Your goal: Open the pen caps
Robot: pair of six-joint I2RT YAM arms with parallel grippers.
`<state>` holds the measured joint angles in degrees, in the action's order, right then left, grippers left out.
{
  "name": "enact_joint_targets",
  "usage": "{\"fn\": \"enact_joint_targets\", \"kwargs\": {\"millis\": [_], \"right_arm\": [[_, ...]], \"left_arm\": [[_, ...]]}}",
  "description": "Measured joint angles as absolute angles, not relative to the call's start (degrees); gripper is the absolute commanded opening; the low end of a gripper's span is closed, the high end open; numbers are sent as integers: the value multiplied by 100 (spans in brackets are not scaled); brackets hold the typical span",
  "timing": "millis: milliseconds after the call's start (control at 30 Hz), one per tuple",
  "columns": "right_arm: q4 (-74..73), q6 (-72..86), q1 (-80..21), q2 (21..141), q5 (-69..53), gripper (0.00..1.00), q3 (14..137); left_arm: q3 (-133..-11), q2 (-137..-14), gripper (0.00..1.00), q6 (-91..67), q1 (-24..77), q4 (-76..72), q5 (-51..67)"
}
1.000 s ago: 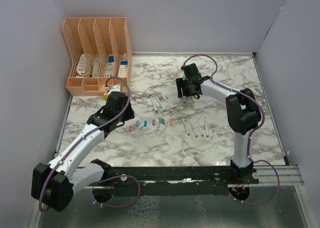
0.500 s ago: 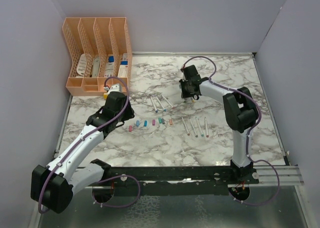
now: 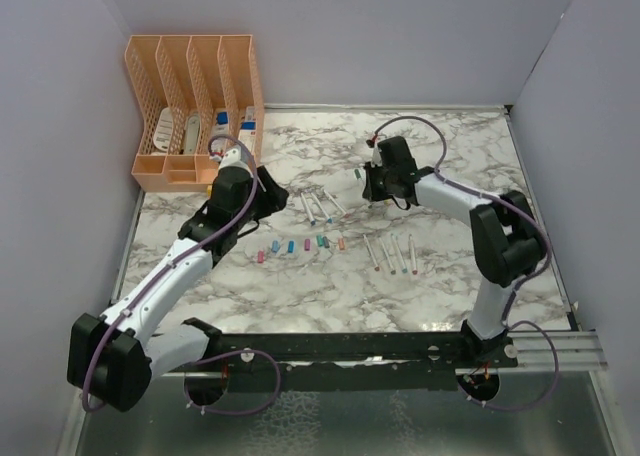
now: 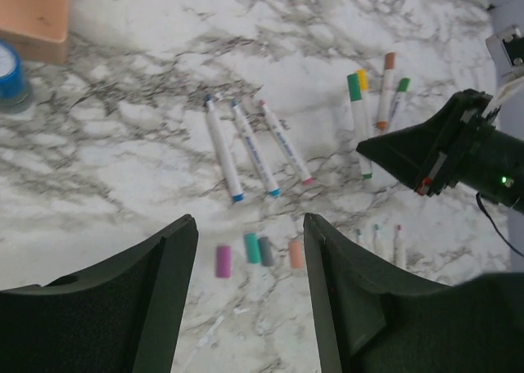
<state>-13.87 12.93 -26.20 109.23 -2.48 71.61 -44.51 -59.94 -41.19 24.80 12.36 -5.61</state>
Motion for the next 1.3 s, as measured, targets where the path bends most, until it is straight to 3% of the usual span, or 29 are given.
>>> {"fn": "enact_joint_targets", "kwargs": {"millis": [233,500,1300], "right_arm": [[-854,1184,-2646,9317,-996,1,6652],[-611,1229,-2853,8562,-1608,1,5854],[-854,1282,-2910,7937,-1896,1,5614]], "left_arm": [[-5349,-7673,66,-4587,2475,-270,609],[-6123,-8997,68,-4967,2626,-1278,1544],[-6672,-9524,68,-5000,3201,-1507,1444]]}}
